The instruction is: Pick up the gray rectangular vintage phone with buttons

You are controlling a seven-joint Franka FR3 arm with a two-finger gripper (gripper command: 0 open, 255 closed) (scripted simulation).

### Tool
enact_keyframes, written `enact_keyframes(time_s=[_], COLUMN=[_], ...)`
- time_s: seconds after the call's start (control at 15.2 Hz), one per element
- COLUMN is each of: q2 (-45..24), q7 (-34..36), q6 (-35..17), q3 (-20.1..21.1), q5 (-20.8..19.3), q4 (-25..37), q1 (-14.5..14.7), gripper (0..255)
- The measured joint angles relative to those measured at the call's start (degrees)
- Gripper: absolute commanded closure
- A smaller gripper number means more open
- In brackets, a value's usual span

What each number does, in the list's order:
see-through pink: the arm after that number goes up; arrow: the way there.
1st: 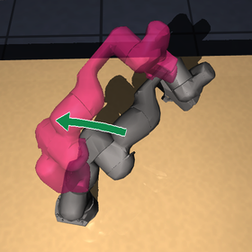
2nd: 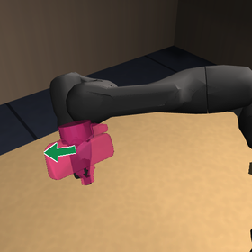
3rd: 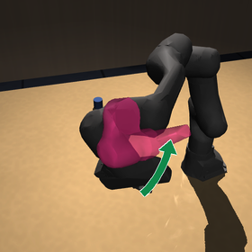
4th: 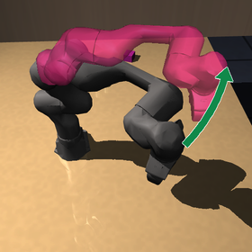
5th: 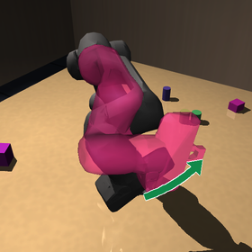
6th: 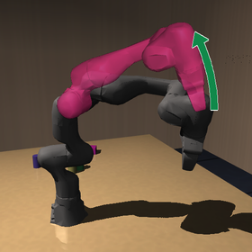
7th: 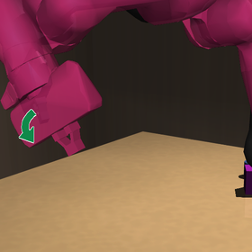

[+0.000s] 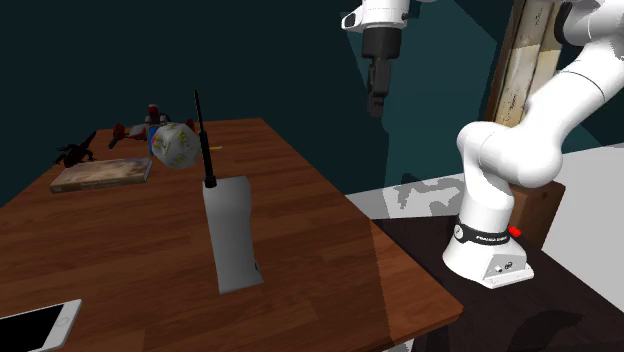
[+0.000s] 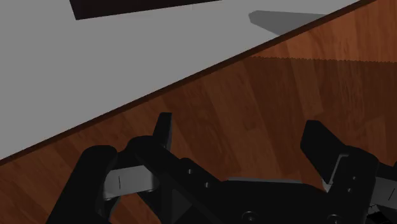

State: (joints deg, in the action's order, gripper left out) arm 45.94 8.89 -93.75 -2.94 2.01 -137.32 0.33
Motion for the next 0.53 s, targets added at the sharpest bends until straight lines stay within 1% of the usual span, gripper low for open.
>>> enact_keyframes(time_s=[0.13,0.53], q2=[-0.8,-12.5], q7=[0.1,-0.7], q6=[-0.4,-4.9], q3=[0.4,3.0], q5=[0.2,1.2], q4=[0.4,7.5], q1=[0.3,3.1], gripper=[0,0])
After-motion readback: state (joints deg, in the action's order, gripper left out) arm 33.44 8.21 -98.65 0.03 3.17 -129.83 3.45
